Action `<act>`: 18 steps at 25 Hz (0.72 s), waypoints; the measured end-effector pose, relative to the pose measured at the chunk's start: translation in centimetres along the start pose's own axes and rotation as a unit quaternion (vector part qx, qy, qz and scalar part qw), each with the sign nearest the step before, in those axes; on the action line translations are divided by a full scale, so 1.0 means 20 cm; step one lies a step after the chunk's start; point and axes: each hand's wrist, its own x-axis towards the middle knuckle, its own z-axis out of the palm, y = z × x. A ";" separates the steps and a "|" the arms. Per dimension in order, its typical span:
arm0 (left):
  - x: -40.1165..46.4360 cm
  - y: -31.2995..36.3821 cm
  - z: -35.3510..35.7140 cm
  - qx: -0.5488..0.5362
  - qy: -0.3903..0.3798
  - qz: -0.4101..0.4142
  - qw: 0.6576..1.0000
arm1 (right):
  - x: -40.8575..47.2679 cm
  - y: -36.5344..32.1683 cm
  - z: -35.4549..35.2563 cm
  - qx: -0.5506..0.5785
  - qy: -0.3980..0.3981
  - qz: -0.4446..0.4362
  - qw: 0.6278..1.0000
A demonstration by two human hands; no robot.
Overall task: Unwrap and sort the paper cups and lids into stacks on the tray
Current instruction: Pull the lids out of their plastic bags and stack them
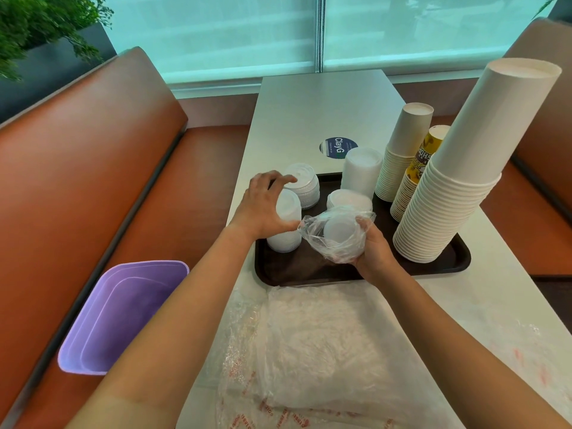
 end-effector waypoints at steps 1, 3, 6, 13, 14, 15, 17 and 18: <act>0.03 0.00 -0.01 0.017 -0.044 -0.008 0.999 | 0.00 0.00 0.00 -0.005 0.001 0.001 1.000; 0.08 -0.01 -0.02 0.043 -0.128 -0.021 0.991 | 0.00 0.00 0.00 -0.007 -0.001 -0.002 1.000; 0.13 -0.01 -0.02 0.048 -0.192 -0.048 0.979 | 0.01 0.00 -0.01 -0.001 -0.002 -0.003 1.000; 0.13 0.02 -0.03 0.102 -0.160 -0.043 0.981 | 0.00 -0.01 0.01 0.056 -0.010 -0.005 0.998; 0.11 0.05 -0.06 0.067 -0.084 -0.027 0.994 | 0.00 -0.01 0.01 0.064 -0.008 0.000 0.998; 0.09 0.10 -0.09 -0.005 0.022 -0.001 1.000 | 0.00 -0.01 0.02 0.074 -0.007 0.003 0.997; 0.04 0.25 -0.14 -0.157 0.193 0.042 0.968 | 0.00 -0.01 0.02 0.077 -0.005 0.004 0.997; 0.01 0.33 -0.15 -0.212 0.192 0.041 0.957 | 0.00 -0.01 0.03 0.071 -0.008 -0.001 0.997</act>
